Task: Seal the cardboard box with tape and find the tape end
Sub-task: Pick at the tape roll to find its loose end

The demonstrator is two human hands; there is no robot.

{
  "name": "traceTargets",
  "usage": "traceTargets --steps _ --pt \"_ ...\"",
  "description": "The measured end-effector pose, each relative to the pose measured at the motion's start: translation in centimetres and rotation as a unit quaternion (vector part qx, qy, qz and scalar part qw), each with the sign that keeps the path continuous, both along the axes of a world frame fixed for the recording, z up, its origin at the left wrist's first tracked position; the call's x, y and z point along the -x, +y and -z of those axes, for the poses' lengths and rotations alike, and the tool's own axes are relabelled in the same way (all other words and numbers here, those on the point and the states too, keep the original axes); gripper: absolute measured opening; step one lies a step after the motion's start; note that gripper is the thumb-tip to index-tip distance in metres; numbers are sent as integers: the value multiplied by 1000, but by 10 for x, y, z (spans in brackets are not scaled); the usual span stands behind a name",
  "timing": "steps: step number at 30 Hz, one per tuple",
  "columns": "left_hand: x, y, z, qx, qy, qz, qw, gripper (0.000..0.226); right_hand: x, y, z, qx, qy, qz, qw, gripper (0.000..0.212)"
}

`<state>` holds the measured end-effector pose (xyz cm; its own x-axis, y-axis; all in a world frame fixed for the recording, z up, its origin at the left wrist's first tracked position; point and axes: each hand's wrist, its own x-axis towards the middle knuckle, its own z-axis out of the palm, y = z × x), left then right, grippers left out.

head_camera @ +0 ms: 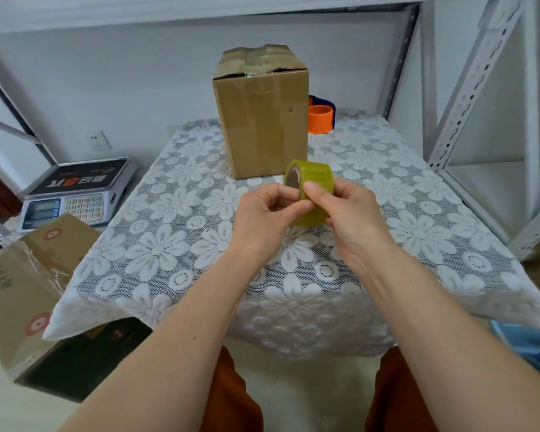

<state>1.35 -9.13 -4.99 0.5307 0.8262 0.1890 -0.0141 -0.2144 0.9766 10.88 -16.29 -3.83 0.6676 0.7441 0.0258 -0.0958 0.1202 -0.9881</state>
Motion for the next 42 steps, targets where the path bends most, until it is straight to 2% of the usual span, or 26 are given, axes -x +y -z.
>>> traceTargets --steps 6,10,13,22,29,36,42 --pt "1 1 -1 16 -4 -5 1000 8 -5 0 0 4 -12 -43 999 14" --pt "1 0 -3 17 -15 -4 1000 10 -3 -2 -2 -11 15 -47 999 20" --pt "1 0 -1 7 0 2 1000 8 -1 -2 0 -16 14 -24 999 12" --pt "2 1 -2 5 -14 -1 1000 8 -6 -1 0 -24 -1 -63 998 17" --pt "0 -1 -1 6 -6 6 1000 8 -4 0 3 -32 24 -31 999 14" --pt "4 1 -5 18 -27 1 999 6 -6 -1 1 -36 14 -80 996 19" --pt "2 0 -3 20 -21 8 1000 7 -5 1 4 -38 37 -27 998 13"
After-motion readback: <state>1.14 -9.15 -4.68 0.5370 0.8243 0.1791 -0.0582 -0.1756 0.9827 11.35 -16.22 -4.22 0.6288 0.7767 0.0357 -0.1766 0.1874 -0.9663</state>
